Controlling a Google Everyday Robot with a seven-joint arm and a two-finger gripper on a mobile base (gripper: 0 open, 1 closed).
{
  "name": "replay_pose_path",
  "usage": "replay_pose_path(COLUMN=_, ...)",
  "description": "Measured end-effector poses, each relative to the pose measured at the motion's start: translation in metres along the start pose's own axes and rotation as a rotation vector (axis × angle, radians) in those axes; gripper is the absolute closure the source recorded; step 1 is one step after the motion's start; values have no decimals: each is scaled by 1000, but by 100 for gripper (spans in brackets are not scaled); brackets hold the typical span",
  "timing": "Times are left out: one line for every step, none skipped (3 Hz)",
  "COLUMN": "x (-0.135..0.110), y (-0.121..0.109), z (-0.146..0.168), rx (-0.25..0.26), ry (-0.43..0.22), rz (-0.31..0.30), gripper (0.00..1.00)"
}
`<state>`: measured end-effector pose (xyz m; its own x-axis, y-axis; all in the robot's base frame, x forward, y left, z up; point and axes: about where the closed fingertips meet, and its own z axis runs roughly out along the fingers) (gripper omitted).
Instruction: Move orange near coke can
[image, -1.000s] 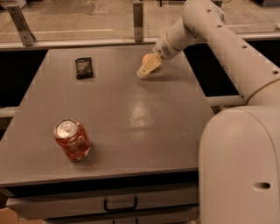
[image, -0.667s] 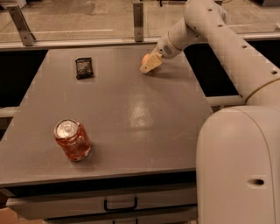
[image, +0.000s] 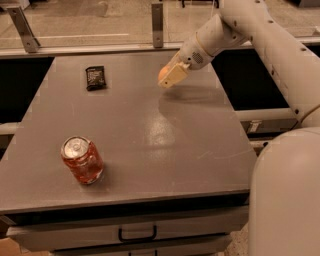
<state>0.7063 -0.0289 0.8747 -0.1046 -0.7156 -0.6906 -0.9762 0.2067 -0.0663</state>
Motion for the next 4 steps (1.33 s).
replay_pose_path(x=-27, y=91, z=-19, rx=-189, ry=-65, rz=-190, gripper=100)
replay_pose_path(x=-44, y=169, z=-38, rx=-307, ry=-120, rz=-375, gripper=100)
replay_pose_path(x=-56, y=222, z=-36, rx=-376, ry=-157, rz=-509, gripper=100)
replay_pose_path(x=-63, y=259, z=-22, rx=-426, ry=-182, rz=-606, gripper=100)
